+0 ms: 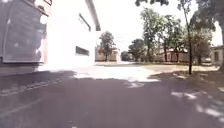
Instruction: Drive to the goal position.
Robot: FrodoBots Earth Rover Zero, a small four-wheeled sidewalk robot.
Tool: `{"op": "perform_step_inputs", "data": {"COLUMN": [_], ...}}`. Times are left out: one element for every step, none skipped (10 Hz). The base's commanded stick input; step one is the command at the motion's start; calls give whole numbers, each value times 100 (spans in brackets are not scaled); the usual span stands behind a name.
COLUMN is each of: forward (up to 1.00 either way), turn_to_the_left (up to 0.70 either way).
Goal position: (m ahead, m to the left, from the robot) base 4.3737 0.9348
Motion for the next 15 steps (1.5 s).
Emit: {"op": "perform_step_inputs", "data": {"forward": [85,85,85,85,85,85,85,85,85,85,85,85,85,85,85], "turn_to_the_left": [1,-6,-24,-28,-18,-9,-4,1,1,1,1,1,1,1,1]}}
